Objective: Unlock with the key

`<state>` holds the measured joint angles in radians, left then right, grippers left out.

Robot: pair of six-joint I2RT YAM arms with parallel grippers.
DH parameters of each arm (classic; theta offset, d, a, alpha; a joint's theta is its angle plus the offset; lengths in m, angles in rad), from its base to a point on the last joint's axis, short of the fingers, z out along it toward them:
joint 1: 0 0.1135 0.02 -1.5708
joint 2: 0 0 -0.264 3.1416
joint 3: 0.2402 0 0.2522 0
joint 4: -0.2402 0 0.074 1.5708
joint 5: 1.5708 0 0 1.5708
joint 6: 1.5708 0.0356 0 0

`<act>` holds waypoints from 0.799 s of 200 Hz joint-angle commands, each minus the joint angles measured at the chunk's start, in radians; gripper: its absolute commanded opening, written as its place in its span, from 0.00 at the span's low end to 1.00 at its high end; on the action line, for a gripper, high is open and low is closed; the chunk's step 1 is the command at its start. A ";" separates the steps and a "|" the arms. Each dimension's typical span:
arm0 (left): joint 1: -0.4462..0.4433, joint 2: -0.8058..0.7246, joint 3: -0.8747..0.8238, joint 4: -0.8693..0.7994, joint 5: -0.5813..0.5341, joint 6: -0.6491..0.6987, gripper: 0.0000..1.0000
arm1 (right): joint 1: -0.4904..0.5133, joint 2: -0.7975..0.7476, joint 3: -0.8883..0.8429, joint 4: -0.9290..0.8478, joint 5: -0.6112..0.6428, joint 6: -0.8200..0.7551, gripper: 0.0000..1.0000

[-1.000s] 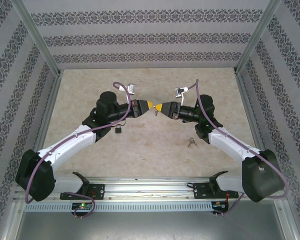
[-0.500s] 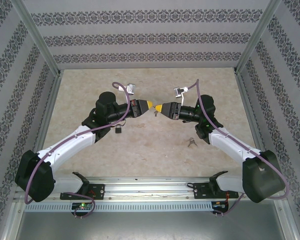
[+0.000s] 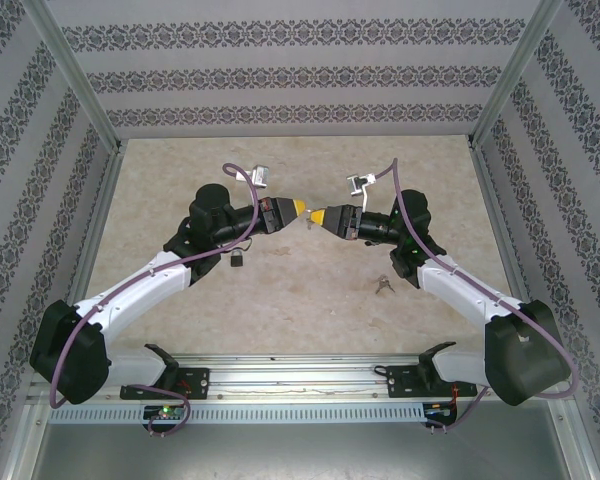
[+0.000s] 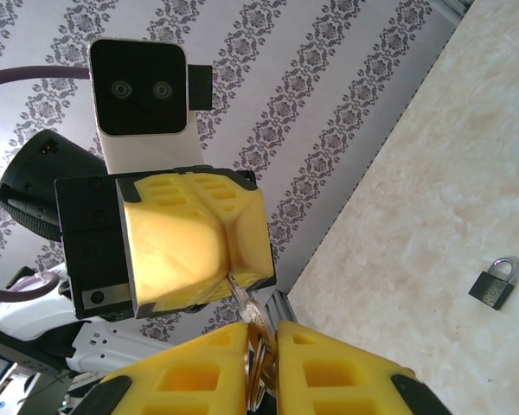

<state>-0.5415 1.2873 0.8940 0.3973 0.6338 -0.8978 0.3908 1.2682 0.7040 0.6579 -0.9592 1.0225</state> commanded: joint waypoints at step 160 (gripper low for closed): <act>0.053 0.020 -0.046 0.173 0.084 -0.108 0.30 | 0.003 -0.018 0.006 0.057 -0.032 -0.010 0.00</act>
<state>-0.4953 1.2892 0.8600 0.4530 0.6891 -0.9676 0.3904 1.2663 0.7040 0.6640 -0.9833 1.0191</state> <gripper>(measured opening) 0.349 0.058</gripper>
